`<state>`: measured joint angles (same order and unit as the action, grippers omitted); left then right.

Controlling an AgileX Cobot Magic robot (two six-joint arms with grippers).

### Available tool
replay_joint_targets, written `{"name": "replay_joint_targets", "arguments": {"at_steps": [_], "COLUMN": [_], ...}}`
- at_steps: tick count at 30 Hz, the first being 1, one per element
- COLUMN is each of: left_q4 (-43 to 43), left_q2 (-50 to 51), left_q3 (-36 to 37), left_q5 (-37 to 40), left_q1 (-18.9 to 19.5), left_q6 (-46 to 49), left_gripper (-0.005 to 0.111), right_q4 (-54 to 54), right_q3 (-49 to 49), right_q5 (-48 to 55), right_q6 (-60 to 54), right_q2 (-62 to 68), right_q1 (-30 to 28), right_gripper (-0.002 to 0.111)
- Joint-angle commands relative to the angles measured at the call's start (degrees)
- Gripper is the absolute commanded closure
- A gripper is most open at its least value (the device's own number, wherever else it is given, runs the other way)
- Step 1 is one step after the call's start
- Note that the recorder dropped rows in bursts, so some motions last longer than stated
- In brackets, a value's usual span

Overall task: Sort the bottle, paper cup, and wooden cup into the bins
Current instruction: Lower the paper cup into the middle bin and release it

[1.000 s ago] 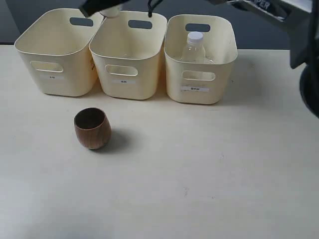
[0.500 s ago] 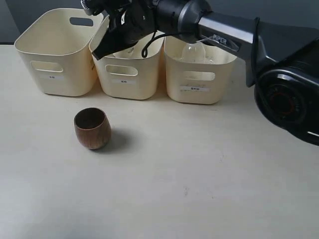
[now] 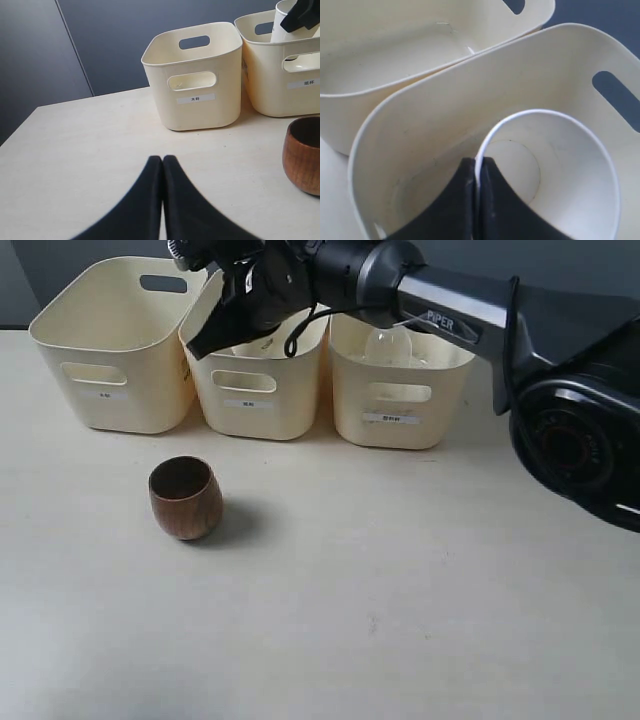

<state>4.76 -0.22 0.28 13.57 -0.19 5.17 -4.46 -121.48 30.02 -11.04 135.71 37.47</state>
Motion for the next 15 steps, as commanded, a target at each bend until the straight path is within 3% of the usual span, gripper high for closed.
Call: {"name": "replay_joint_targets", "arguments": {"at_steps": [1, 9, 10, 13, 15], "left_q4": [-0.1, -0.1, -0.1, -0.1, -0.1], "left_q2": [0.2, 0.2, 0.2, 0.2, 0.2], "left_q3": [-0.3, -0.3, -0.3, -0.3, -0.3], "left_q5": [-0.3, -0.3, -0.3, -0.3, -0.3], "left_q1": [0.0, 0.0, 0.0, 0.0, 0.0], "left_q6": [-0.1, -0.1, -0.1, -0.1, -0.1], "left_gripper": [0.107, 0.107, 0.107, 0.107, 0.107], "right_q4": [-1.9, -1.9, -1.9, -1.5, -1.5], "right_q3": [-0.2, -0.2, -0.2, -0.2, -0.2], "right_q5": [1.3, 2.4, 2.7, 3.7, 3.7], "right_q6": [2.1, 2.1, 2.1, 2.3, 2.3], "right_q2": [-0.2, -0.2, -0.2, -0.2, -0.2], "right_q1": [-0.3, -0.3, -0.3, -0.3, -0.3], "right_gripper": [0.109, 0.108, 0.104, 0.072, 0.069]}}
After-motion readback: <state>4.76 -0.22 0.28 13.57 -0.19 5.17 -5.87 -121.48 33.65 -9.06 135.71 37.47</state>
